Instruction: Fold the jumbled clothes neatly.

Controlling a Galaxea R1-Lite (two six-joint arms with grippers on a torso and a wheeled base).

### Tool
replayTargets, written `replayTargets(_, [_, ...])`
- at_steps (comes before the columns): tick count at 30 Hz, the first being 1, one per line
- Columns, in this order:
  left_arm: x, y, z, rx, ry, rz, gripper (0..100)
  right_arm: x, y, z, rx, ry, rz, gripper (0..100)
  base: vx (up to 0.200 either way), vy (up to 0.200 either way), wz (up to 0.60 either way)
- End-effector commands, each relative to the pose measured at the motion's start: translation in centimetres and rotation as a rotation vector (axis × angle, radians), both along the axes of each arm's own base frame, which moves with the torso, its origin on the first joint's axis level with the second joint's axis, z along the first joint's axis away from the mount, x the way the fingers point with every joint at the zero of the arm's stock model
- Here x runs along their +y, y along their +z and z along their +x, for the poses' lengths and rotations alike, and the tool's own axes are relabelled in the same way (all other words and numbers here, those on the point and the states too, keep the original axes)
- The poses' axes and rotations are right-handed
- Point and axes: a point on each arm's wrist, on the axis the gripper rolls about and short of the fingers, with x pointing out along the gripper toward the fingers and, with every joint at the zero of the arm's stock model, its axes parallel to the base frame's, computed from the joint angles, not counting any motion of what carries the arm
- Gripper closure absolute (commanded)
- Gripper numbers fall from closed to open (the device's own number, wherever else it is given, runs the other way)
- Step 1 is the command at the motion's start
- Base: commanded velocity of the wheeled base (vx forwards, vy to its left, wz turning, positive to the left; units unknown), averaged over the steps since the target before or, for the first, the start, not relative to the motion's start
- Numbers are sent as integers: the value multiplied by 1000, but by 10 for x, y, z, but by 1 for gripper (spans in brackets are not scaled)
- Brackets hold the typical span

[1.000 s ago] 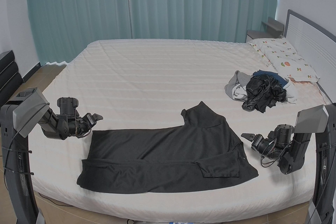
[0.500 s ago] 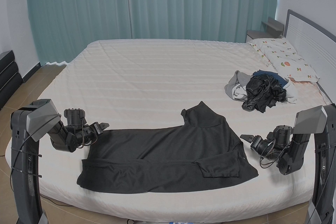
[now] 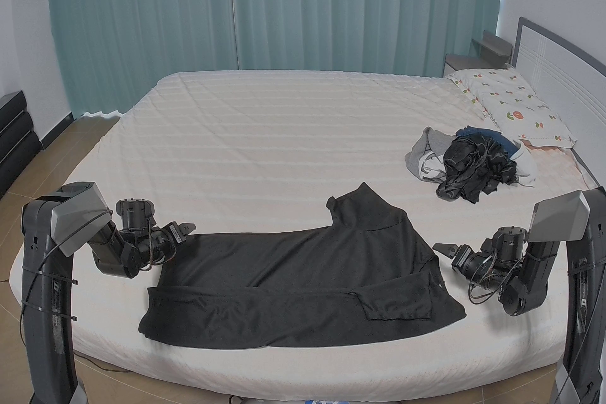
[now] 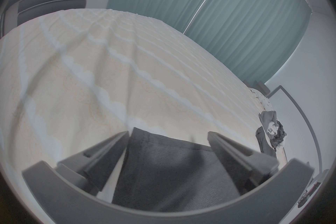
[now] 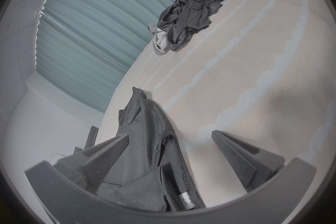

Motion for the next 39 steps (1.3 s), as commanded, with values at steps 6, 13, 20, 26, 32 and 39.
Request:
replayTargets(6, [3, 1, 0, -5, 48, 15, 100, 0, -1, 0, 3, 2, 0, 0, 0, 0, 0])
replayTargets(13, [4, 3, 0, -45, 66, 31, 100, 0, -1, -1, 4, 2, 0, 0, 0, 0, 0])
replayTargets(20, [1, 12, -13, -61, 102, 6, 100, -3, 29, 4, -62, 6, 0, 0, 0, 0, 0])
replayTargets(26, [-4, 16, -14, -59, 119, -51, 100, 28, 46, 29, -38, 81, -15, 0, 0, 0, 0])
replayTargets(32, [-3, 12, -27, -19, 118, -60, 100, 56, 48, 77, -5, 90, -149, 0, 0, 0, 0])
replayTargets(39, [-3, 16, -27, -15, 148, -115, 100, 67, 28, 100, 25, 87, -202, 0, 0, 0, 0])
